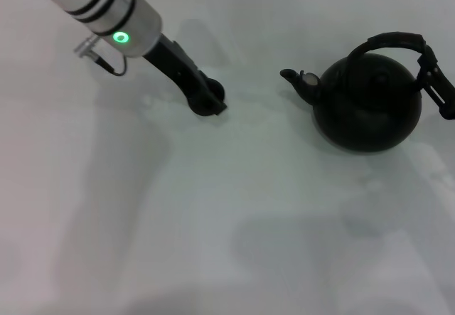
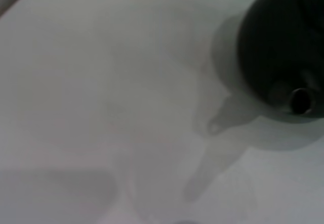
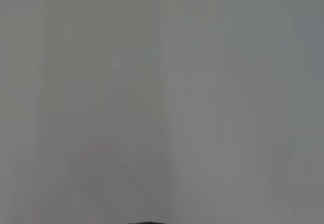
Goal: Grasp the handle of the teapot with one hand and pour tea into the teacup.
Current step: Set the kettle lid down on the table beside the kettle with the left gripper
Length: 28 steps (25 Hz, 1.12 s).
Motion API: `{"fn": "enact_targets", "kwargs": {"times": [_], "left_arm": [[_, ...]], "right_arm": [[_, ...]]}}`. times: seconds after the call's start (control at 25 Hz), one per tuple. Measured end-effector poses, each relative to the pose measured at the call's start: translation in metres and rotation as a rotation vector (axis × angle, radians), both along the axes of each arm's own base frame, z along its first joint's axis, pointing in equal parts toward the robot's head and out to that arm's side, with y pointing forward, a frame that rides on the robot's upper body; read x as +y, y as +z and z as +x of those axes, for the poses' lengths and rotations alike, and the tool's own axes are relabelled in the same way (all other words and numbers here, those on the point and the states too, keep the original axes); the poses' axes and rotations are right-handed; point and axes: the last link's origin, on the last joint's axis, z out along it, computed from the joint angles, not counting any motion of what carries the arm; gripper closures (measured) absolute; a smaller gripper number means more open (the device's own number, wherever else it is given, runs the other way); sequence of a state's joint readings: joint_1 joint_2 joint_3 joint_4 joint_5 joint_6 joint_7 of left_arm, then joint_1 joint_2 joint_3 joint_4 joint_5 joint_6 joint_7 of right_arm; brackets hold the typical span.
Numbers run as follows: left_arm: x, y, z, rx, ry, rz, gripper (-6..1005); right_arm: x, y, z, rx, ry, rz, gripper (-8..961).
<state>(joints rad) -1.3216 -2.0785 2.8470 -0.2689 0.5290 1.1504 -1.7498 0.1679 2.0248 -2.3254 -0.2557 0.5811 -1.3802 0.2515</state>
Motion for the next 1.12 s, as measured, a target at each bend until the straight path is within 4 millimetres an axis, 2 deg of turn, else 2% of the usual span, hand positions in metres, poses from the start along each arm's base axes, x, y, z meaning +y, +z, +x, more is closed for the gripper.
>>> {"fn": "enact_targets", "kwargs": {"times": [0.48, 1.12], "left_arm": [[-0.014, -0.03, 0.014, 0.025, -0.089, -0.088, 293], [-0.019, -0.033, 0.01, 0.05, -0.092, -0.112, 290]], "right_arm": [[0.0, 0.0, 0.0, 0.0, -0.001, -0.001, 96], [0.0, 0.0, 0.001, -0.003, -0.007, -0.003, 96]]}}
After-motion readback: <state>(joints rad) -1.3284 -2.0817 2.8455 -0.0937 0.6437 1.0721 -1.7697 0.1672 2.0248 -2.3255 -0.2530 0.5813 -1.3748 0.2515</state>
